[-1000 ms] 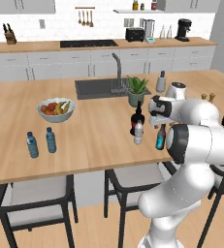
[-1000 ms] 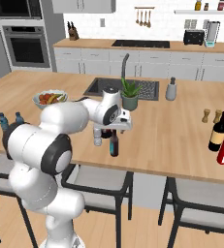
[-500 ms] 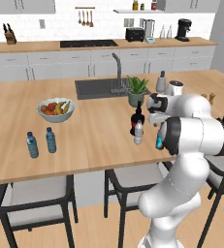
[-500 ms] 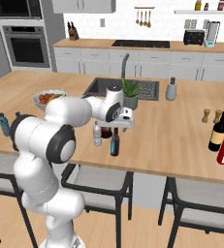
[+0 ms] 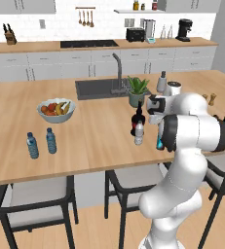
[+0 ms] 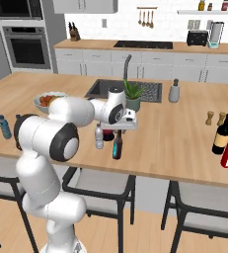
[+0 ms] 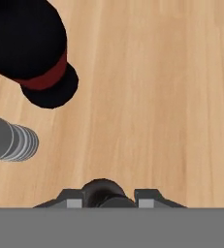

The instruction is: Move the plastic bottles in the middle to the plastics group, and the glass bottles in the middle to the glass group.

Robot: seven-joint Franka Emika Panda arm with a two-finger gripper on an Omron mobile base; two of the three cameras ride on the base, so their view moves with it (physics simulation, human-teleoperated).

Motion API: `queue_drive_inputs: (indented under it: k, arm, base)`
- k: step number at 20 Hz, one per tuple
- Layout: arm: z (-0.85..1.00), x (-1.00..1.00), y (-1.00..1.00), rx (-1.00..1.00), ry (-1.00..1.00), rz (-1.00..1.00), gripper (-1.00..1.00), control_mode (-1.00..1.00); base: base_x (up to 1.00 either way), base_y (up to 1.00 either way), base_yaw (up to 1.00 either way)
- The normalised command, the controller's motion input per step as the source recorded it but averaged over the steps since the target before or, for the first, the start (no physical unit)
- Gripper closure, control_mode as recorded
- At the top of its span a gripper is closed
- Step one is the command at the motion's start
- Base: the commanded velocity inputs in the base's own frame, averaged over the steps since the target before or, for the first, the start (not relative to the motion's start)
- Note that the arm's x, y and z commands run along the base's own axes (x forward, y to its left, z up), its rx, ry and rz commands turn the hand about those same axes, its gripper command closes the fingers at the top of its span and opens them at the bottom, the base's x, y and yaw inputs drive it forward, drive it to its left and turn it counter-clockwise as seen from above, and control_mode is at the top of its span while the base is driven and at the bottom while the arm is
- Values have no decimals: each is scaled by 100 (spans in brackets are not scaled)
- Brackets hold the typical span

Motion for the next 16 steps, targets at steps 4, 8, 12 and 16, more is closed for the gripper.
queue_drive_inputs:
  k: [4, 8, 12, 16]
  arm:
    - [-17, -13, -1, 0, 0, 0, 100, -100]
    - [18, -35, -16, 0, -17, 0, 100, -100]
    - [41, -51, -39, 0, -4, -1, 100, -100]
    - [21, -39, -62, 0, -6, -11, 100, -100]
  base:
    - [0, 0, 0]
    - [0, 0, 0]
    - [0, 0, 0]
    - [0, 0, 0]
